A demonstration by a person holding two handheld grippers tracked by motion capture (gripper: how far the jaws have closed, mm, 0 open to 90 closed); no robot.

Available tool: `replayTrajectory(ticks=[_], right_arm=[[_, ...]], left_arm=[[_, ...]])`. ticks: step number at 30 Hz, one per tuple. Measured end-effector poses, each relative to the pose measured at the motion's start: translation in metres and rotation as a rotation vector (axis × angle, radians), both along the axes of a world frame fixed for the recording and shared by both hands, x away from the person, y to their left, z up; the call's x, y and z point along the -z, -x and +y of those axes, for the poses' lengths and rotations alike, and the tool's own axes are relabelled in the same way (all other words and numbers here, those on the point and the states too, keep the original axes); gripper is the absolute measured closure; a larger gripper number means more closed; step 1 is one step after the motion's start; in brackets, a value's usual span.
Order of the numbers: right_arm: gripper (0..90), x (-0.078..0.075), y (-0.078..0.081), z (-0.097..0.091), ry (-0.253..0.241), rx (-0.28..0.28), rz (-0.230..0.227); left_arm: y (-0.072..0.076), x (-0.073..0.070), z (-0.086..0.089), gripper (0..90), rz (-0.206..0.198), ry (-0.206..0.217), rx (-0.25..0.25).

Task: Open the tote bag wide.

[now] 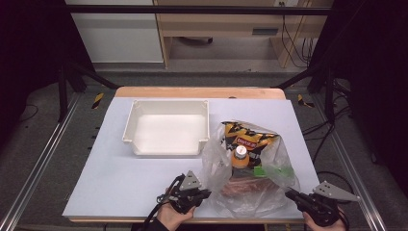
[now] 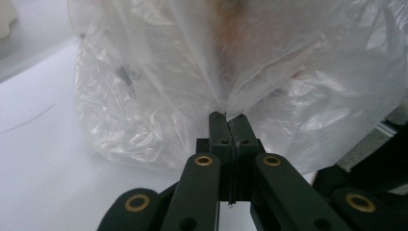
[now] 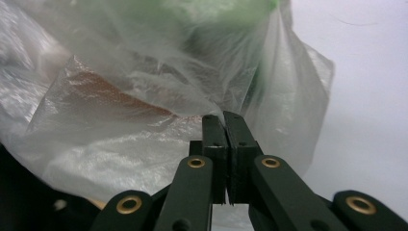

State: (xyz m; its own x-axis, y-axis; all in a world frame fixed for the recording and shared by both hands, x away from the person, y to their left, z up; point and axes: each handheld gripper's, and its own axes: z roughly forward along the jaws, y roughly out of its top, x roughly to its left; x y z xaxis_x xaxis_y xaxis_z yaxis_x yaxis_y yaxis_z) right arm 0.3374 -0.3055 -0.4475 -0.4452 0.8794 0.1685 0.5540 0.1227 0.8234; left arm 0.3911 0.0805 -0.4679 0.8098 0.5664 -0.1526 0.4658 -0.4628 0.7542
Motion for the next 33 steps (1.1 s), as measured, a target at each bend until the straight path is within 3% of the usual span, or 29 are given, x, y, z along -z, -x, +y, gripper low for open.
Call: replayTrajectory(ticks=[3, 7, 9, 10, 15, 19, 20, 21, 22, 23, 24, 27, 30, 33], right_arm=[[87.8, 0.005, -0.005, 0.003, 0.074, 0.059, 0.014], [82.2, 0.014, -0.013, 0.005, 0.115, 0.094, 0.059], [75.7, 0.014, -0.012, 0.006, 0.116, 0.081, 0.045], [71.8, 0.012, -0.01, 0.006, 0.109, 0.078, 0.033], [44.7, -0.015, 0.007, 0.002, 0.056, 0.066, -0.127], [34.2, -0.041, 0.015, 0.005, 0.041, 0.059, -0.217], [34.2, -0.041, 0.015, 0.005, 0.041, 0.059, -0.217], [31.7, -0.06, 0.015, 0.008, 0.029, 0.046, -0.267], [31.7, -0.06, 0.015, 0.008, 0.029, 0.046, -0.267], [31.5, -0.065, 0.014, 0.009, 0.025, 0.042, -0.277], [30.1, -0.081, 0.011, 0.013, 0.019, 0.033, -0.316], [29.5, -0.097, 0.006, 0.019, 0.009, 0.025, -0.355], [28.6, -0.107, -0.004, 0.029, 0.033, 0.008, -0.359], [26.5, -0.105, -0.017, 0.041, 0.086, -0.005, -0.335]], left_arm=[[-0.006, 0.011, 0.0, 90.0, 0.021, -0.021, -0.017], [-0.007, 0.013, -0.001, 90.0, 0.011, -0.027, -0.025], [-0.005, 0.012, 0.0, 89.0, -0.001, -0.025, -0.029], [-0.005, 0.012, 0.0, 84.1, -0.001, -0.025, -0.029], [0.006, -0.014, 0.015, 45.2, -0.087, 0.04, -0.065], [0.012, -0.042, 0.026, 29.1, -0.146, 0.105, -0.086], [0.012, -0.042, 0.026, 28.2, -0.146, 0.105, -0.086], [0.013, -0.058, 0.029, 27.2, -0.174, 0.132, -0.097], [0.013, -0.058, 0.029, 26.4, -0.174, 0.132, -0.097], [0.013, -0.068, 0.03, 26.4, -0.191, 0.149, -0.104], [0.011, -0.082, 0.032, 25.9, -0.217, 0.174, -0.116], [0.004, -0.102, 0.034, 26.1, -0.256, 0.202, -0.148], [-0.008, -0.114, 0.034, 27.8, -0.252, 0.236, -0.164], [-0.019, -0.115, 0.032, 32.6, -0.243, 0.221, -0.175]])
